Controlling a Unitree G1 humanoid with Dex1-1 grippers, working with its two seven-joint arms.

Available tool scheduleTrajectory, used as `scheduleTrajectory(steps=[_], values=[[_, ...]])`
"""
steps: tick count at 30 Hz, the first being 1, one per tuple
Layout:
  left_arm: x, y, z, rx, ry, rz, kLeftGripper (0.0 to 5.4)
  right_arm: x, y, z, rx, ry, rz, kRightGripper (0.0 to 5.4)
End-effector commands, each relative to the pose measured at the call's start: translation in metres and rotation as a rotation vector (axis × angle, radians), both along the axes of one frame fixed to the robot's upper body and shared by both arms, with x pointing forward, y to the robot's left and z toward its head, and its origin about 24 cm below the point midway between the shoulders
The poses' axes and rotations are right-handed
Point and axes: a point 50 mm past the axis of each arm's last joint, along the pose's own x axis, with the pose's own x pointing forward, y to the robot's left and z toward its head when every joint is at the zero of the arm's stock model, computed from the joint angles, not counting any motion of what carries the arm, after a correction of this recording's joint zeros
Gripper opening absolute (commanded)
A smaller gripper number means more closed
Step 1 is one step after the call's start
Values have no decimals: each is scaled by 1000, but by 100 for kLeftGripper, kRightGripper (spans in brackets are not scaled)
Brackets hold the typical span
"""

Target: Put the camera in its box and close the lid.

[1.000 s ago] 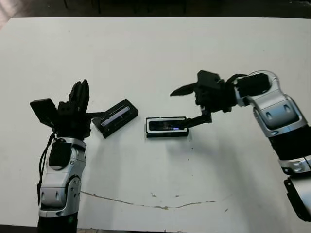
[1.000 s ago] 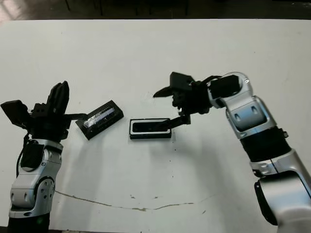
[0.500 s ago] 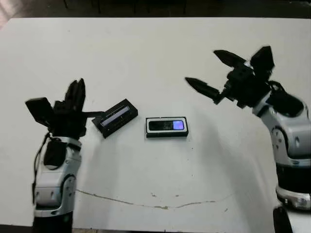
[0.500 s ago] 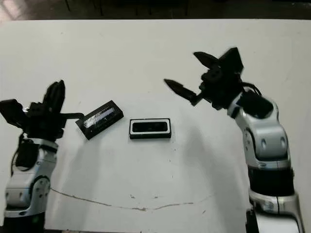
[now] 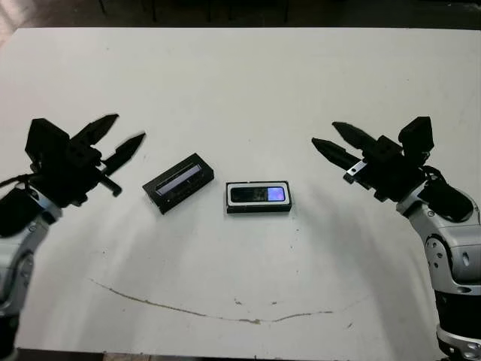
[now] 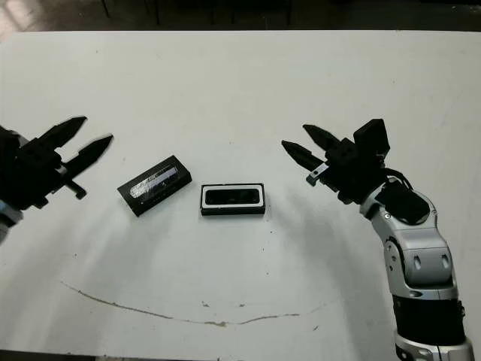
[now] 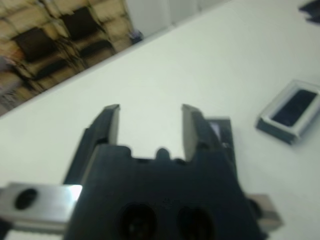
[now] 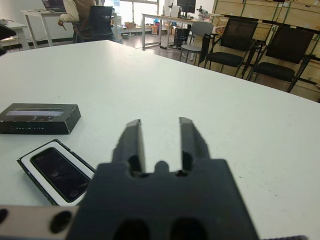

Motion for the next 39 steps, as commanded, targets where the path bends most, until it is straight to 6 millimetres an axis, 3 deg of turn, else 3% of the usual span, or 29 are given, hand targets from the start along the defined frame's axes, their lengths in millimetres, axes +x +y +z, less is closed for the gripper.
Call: scheduleTrajectory(steps=[1, 5, 10, 17, 39], values=[[3, 3, -8, 7, 131, -163, 321, -1, -4, -9, -5, 49, -13, 0], [9, 3, -16, -75, 227, -256, 416, 1, -5, -10, 10, 72, -17, 0], [11, -1, -34, -163, 342, -253, 533, 1, -6, -9, 9, 79, -18, 0], [8, -6, -58, -259, 466, -224, 537, 1, -6, -9, 3, 76, -12, 0], [4, -1, -73, -126, 430, -119, 537, 0, -7, -7, -20, 74, 13, 0]])
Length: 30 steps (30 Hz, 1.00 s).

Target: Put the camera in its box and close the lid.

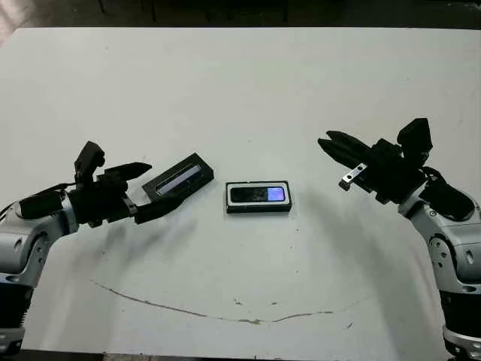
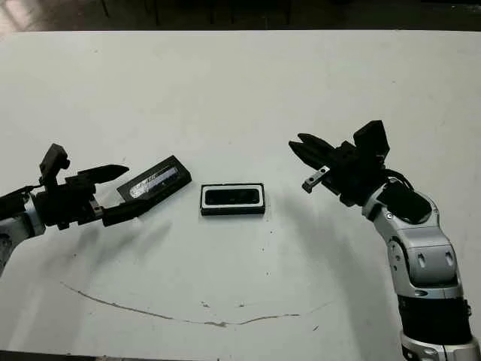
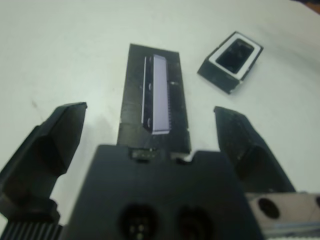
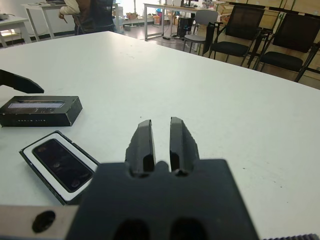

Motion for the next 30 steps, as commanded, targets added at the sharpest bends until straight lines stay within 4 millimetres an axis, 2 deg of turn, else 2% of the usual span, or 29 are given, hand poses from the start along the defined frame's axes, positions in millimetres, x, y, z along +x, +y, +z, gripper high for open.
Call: scheduleTrajectory(steps=[1, 13, 18, 21, 25, 30], values=[[-4, 2, -9, 63, 18, 19, 537, -1, -3, -4, -10, 24, 3, 0], [-7, -2, -19, 132, -38, 42, 537, -2, -3, -4, -17, 22, 1, 0], [-6, -2, -26, 79, -61, 123, 528, -2, -3, -4, -16, 28, -1, 0], [-6, -1, -30, 50, -78, 153, 478, -1, -4, -4, -16, 28, 5, 0], [-5, 0, -32, -13, -46, 160, 379, -1, -4, -4, -14, 29, 5, 0], [-1, 4, -25, -57, -36, 90, 257, 0, -4, -3, -27, 31, -10, 0]])
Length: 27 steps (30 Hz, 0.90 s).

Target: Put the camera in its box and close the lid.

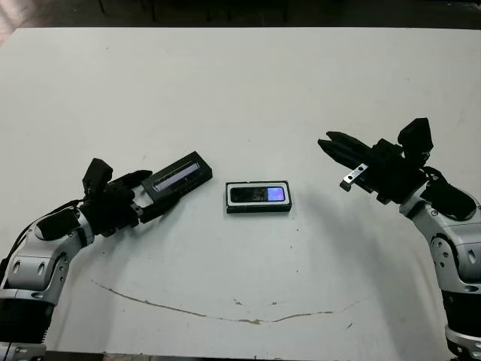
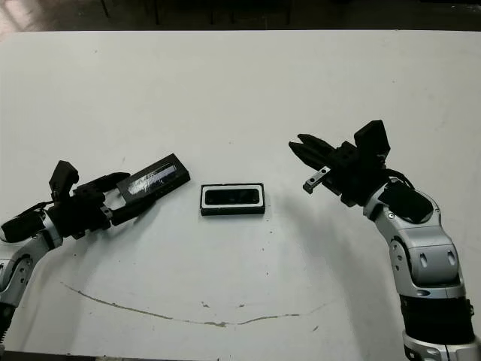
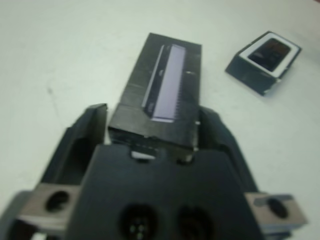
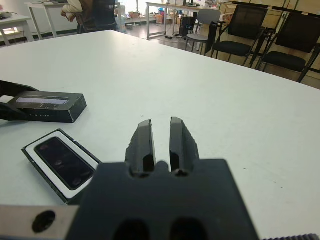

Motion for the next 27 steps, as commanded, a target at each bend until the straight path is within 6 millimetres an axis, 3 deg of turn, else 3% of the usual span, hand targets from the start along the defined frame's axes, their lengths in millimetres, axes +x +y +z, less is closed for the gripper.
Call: scheduleTrajectory(steps=[1, 5, 9, 16, 21, 27], values=[[2, 11, 1, -5, 53, -32, 235, 1, -3, -3, -18, 29, -17, 0], [6, 18, 10, -2, 94, -80, 162, 1, -3, -3, -14, 27, -16, 0], [10, 22, 26, 4, 67, -111, 149, 3, -5, -3, -10, 24, -19, 0], [26, 27, 86, 8, -82, -129, 149, 6, -10, 1, 25, 20, -37, 0], [37, 10, 114, 44, -190, -172, 149, 9, -16, 11, 33, -8, -70, 0], [50, -24, 103, 72, -227, -326, 149, 11, -24, 20, 89, -32, -76, 0]])
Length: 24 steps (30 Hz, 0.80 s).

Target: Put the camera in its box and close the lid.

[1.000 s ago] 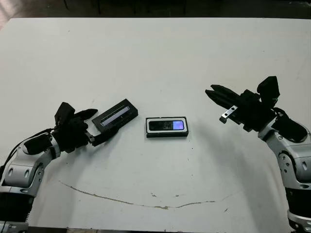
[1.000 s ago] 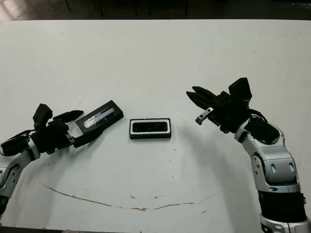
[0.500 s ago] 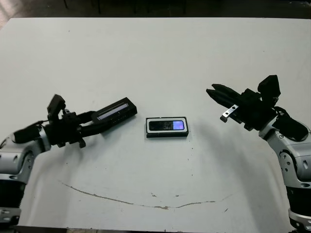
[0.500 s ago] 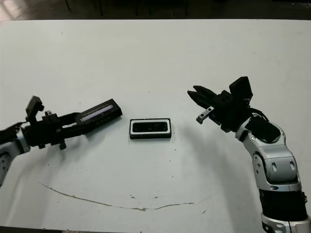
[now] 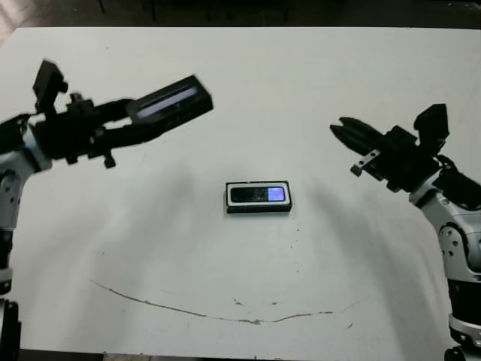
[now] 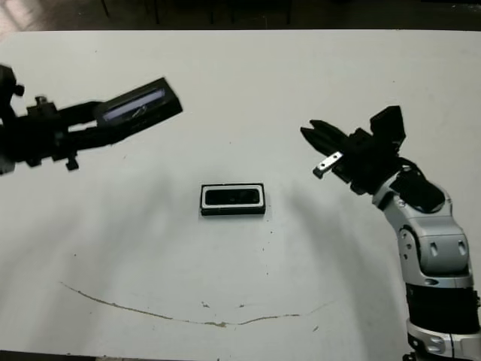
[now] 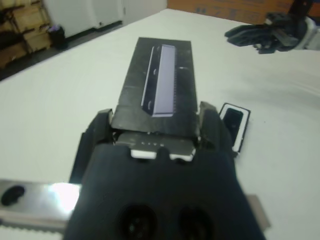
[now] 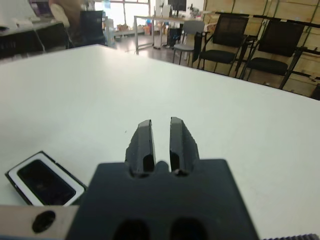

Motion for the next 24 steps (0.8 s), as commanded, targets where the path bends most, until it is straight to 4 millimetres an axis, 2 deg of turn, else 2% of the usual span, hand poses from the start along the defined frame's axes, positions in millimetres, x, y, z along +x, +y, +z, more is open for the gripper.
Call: scheduleTrajectory(steps=[1, 5, 13, 20, 24], values=[[5, -16, -16, 45, 41, -58, 149, 1, -10, 1, 26, 21, -19, 0], [7, -40, -25, 75, 94, -159, 149, 1, -14, 4, 54, 25, -31, 0], [10, -75, -38, 147, 135, -308, 149, -1, -11, 9, 52, 34, -36, 0], [6, -96, -44, 146, 164, -385, 149, -2, -10, 9, 33, 26, -43, 0], [5, -97, -47, 154, 173, -398, 149, -2, -9, 7, 29, 34, -56, 0]])
